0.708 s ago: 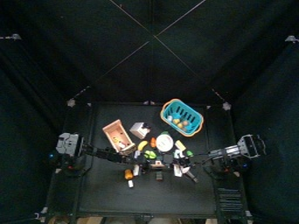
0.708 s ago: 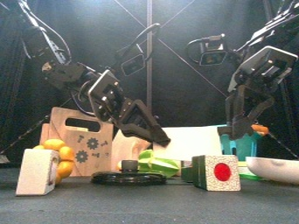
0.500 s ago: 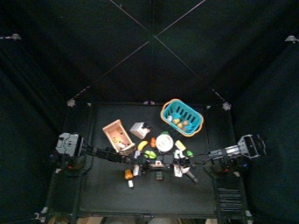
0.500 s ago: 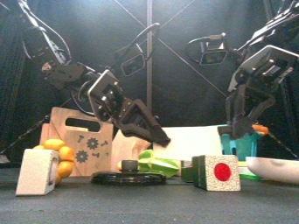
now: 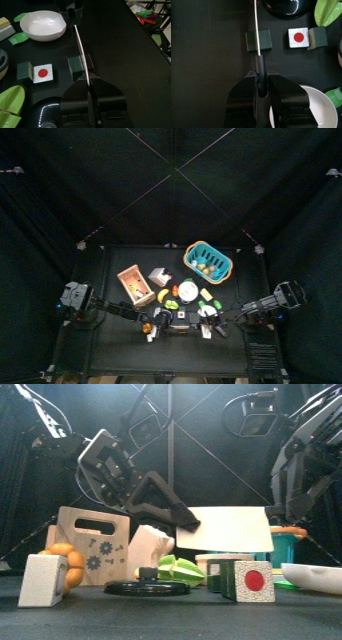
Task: Cut sushi piece
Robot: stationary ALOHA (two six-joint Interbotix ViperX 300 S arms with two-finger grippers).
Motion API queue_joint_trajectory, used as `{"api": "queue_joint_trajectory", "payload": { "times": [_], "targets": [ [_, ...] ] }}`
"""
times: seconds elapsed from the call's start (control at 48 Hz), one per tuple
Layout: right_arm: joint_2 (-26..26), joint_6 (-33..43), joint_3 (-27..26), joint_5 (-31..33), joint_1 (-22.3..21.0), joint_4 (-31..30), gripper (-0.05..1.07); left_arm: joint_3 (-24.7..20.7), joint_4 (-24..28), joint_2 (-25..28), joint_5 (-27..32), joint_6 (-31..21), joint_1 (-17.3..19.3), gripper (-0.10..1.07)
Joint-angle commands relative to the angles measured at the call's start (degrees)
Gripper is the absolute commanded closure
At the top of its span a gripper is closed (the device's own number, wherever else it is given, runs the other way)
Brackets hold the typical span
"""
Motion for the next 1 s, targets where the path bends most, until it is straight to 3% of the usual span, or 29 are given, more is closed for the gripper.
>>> {"api": "queue_joint_trajectory", "payload": {
  "times": [0.0,0.5,0.771,0.979],
  "targets": [
    [-0.4,0.0,-0.9,0.1,-0.5,-0.3,0.57,-1.1,0.2,-0.4,-0.4,0.2,-1.1,0.69],
    [3.4,-0.1,-0.8,-0.3,-1.0,-1.6,0.57,-2.0,-0.1,3.3,-0.1,0.2,-0.7,0.69],
    [-0.3,-0.1,-1.9,1.4,-1.6,-4.6,0.57,-1.8,0.0,2.9,0.1,0.3,-0.6,0.69],
    [-0.4,-0.1,-1.9,1.4,-1.5,-4.6,0.57,-1.6,0.1,1.2,0.1,0.4,-0.6,0.69]
  ]
}}
